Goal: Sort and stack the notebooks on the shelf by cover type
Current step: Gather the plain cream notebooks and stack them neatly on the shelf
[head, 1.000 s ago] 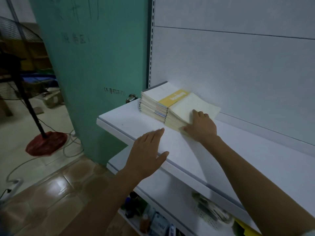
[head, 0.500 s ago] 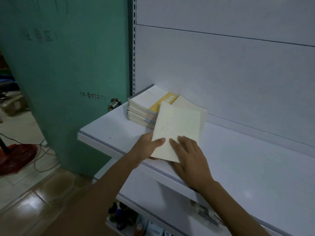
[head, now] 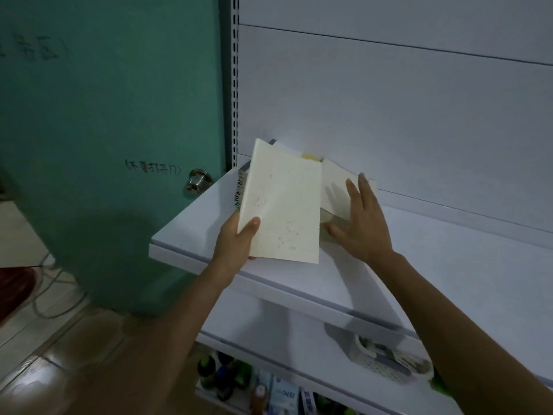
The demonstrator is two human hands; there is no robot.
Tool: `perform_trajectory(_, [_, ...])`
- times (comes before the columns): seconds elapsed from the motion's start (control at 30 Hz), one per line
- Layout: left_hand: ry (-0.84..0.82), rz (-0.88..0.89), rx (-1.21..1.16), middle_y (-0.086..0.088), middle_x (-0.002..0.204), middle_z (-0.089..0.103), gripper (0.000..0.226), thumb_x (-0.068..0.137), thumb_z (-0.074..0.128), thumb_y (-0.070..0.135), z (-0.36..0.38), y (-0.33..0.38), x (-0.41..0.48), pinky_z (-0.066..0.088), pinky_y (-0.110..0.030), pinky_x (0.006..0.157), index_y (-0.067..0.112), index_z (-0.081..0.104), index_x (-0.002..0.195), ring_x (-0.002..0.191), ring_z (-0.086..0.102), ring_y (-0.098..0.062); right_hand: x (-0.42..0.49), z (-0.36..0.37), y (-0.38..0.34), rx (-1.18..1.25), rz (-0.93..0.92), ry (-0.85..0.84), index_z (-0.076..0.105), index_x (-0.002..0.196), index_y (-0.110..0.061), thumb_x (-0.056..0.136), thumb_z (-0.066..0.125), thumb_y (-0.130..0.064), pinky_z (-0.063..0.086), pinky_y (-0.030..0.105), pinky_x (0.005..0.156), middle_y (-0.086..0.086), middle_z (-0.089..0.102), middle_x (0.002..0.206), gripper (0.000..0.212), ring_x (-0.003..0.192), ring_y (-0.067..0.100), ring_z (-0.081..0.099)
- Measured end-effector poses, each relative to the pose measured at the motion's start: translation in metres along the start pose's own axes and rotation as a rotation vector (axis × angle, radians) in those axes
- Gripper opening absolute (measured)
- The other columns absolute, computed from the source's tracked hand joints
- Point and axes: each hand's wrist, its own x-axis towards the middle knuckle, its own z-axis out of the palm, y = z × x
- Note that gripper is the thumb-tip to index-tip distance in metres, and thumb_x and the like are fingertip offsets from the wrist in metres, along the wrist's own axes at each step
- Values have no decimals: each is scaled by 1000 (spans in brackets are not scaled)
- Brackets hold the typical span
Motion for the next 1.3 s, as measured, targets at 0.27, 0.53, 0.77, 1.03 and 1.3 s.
perform_trajectory(0.27, [-47, 36, -37, 17, 102, 62, 18, 97, 51, 24, -21, -9, 20, 50, -29, 83, 29, 55, 113, 100, 60, -11, -4, -3, -2, -75, 136, -21, 55, 121, -18, 92, 35, -60, 43, 33, 73, 5, 63, 115, 55, 96, 23, 60])
perform_trajectory(0.53, [-84, 10, -59, 11, 102, 62, 16, 97, 50, 24, -27, -8, 19, 51, -41, 90, 26, 54, 112, 101, 60, -18, -23, -14, -7, -219, 81, -61, 48, 133, -18, 99, 36, -46, 47, 33, 76, 8, 63, 121, 46, 99, 25, 61])
perform_trajectory(0.77, [-124, 29, -52, 13, 102, 62, 16, 96, 51, 27, -27, -13, 22, 49, -35, 88, 28, 55, 112, 102, 60, -16, -22, -33, -34, 97, 306, 407, 55, 114, -4, 102, 32, -18, 32, 22, 50, 1, 54, 70, 30, 57, 18, 48])
perform_trajectory(1.03, [-155, 39, 40, 9, 100, 66, 19, 94, 54, 31, -27, -14, 24, 48, -26, 73, 26, 58, 112, 95, 62, -13, -73, 22, -122, -122, -172, 270, 66, 120, -9, 87, 64, -13, 58, 43, 73, 20, 65, 119, 33, 105, 37, 65])
perform_trajectory(1.3, [-207, 91, 161, 18, 93, 64, 29, 82, 57, 60, -26, -16, 13, 51, -27, 76, 36, 56, 97, 91, 62, -5, -96, 46, -110, -80, -193, 239, 67, 118, -10, 84, 70, -12, 54, 42, 86, 16, 64, 121, 35, 114, 32, 61])
